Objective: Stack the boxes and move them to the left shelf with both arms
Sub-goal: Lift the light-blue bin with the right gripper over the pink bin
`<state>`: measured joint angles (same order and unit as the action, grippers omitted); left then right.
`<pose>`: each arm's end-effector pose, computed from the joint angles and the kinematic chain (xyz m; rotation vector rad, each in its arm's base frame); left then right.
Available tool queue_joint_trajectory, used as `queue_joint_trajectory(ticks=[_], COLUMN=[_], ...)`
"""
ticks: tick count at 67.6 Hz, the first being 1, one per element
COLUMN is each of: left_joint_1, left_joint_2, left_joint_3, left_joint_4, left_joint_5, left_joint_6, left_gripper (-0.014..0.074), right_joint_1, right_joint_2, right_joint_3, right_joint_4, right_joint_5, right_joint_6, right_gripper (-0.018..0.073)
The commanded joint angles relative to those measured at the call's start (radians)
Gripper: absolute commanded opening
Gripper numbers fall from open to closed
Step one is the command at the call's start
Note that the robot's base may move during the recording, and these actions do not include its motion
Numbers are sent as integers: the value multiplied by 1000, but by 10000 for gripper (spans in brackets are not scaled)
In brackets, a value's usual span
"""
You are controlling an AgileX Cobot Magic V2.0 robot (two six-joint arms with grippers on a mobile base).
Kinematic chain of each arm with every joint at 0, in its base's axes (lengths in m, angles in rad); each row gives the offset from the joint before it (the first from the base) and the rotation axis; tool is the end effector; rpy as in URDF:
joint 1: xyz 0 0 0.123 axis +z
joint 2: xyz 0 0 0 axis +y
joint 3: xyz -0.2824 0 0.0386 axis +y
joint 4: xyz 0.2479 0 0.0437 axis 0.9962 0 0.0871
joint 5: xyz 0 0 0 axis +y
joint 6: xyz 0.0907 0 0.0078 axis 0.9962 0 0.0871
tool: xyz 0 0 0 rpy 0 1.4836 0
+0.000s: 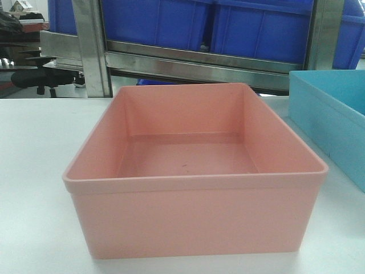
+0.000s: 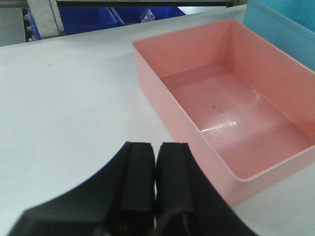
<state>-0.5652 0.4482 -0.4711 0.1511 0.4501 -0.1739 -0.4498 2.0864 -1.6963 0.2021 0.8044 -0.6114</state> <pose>0.0832 -0.0457 0.2995 0.4574 1.8653 -0.3448 0.4197 -0.1880 0.2156 -0.0736 2.6514 -0.1115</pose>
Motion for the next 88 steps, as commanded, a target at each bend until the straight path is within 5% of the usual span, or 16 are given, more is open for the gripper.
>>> queue_joint_trajectory(ticks=[1,55,70,88], left_joint_1=[-5,-5,-5,-5], left_joint_2=[7,7,7,7], left_joint_3=[-29,-29,-29,-29], left_joint_4=[8,6,6,6], left_joint_5=[-75,-86,-96,-136], left_joint_6=[0,0,0,0], left_gripper=[-8,-8,-8,-8], right_joint_1=[-8,11,105,333], right_joint_2=[-51,-431,-553,-634], right_joint_3=[-31,-74,-74,-64], right_joint_4=[8,227,227,224], right_joint_5=[-36,138,173,235], right_joint_6=[-12,218,470,735], right_gripper=[55,55,55,55])
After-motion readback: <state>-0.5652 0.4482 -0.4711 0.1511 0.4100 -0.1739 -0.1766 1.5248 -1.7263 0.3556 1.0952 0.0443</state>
